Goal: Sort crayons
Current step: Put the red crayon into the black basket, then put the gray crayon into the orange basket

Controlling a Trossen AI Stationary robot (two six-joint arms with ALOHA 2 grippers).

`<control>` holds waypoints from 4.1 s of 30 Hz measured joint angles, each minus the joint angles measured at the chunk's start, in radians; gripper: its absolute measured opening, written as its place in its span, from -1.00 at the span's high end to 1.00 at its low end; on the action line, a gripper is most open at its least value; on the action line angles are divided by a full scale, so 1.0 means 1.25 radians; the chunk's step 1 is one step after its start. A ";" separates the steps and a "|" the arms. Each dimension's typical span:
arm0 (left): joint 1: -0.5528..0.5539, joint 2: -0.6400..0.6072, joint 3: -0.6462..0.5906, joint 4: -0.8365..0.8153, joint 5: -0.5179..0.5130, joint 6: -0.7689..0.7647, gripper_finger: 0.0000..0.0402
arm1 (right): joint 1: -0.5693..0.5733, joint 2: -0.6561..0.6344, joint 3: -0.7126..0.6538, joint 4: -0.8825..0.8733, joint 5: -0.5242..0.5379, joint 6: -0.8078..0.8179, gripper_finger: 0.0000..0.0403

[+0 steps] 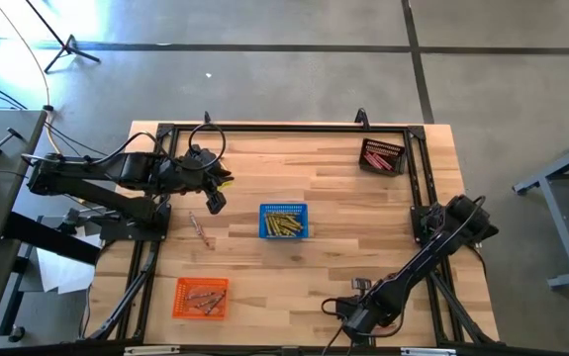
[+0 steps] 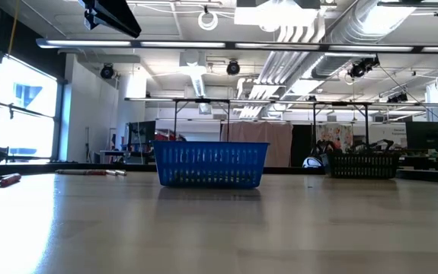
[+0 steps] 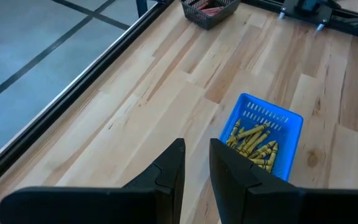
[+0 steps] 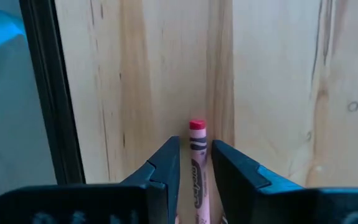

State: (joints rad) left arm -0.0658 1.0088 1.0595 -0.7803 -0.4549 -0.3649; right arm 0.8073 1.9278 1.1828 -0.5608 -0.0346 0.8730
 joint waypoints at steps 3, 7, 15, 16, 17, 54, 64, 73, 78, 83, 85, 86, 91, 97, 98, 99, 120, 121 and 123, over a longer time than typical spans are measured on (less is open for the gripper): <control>0.000 0.000 0.000 0.000 0.001 0.000 0.70 | 0.000 0.004 0.000 0.000 0.007 -0.004 0.61; 0.000 0.000 0.000 0.000 0.001 0.000 0.70 | -0.001 0.006 -0.001 0.001 0.020 -0.029 0.73; 0.000 0.000 0.000 -0.001 0.001 0.000 0.70 | -0.011 0.008 0.002 0.000 0.021 -0.035 0.93; 0.000 0.000 0.000 -0.001 0.001 0.000 0.70 | -0.012 0.008 0.009 -0.006 0.030 -0.044 0.93; 0.000 0.000 0.000 -0.001 0.001 0.000 0.70 | -0.014 0.009 0.017 -0.010 0.039 -0.057 0.93; -0.001 0.000 0.000 -0.060 0.063 0.001 0.70 | -0.690 -0.570 -0.069 -0.444 0.503 -0.318 0.94; -0.001 0.000 0.000 -0.061 0.063 0.027 0.70 | -0.916 -0.752 -0.374 0.005 0.575 -0.279 0.94; 0.000 0.000 0.000 -0.061 0.063 0.007 0.70 | -1.040 -0.742 -0.482 0.046 0.686 -0.124 0.94; 0.000 0.000 0.000 -0.067 0.063 0.006 0.70 | -1.087 -0.742 -0.488 0.040 0.713 -0.125 0.79; 0.000 0.000 0.000 -0.070 0.063 0.006 0.70 | -1.104 -0.742 -0.485 0.034 0.658 -0.157 0.47; 0.000 0.000 0.000 -0.070 0.063 0.006 0.70 | -1.101 -0.742 -0.469 0.024 0.563 -0.157 0.38; 0.000 0.000 0.000 -0.070 0.063 0.006 0.70 | -1.099 -0.742 -0.459 0.017 0.506 -0.151 0.35; 0.000 0.000 0.000 -0.070 0.063 0.002 0.70 | -1.077 -0.743 -0.412 -0.065 0.178 -0.062 0.32; 0.000 0.000 0.000 -0.070 0.063 0.001 0.70 | -1.028 -0.741 -0.408 -0.289 0.023 -0.026 0.32; 0.000 0.000 0.000 -0.070 0.063 0.001 0.70 | -1.019 -0.740 -0.408 -0.336 0.017 -0.013 0.32; 0.000 0.000 0.000 -0.070 0.063 0.001 0.70 | -1.011 -0.740 -0.408 -0.378 0.009 -0.010 0.32; 0.000 0.001 0.000 -0.070 0.056 0.015 0.70 | -0.812 -0.425 -0.408 -0.512 -0.122 -0.210 0.32; 0.000 0.001 0.000 -0.070 0.056 0.015 0.70 | -0.812 -0.395 -0.408 -0.512 -0.138 -0.230 0.32; 0.000 0.001 0.000 -0.070 0.056 0.014 0.70 | -0.812 -0.341 -0.408 -0.514 -0.162 -0.273 0.32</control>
State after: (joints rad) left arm -0.0658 1.0096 1.0595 -0.8673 -0.3854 -0.3470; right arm -0.2077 1.5014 0.6731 -1.2033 -0.2368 0.5317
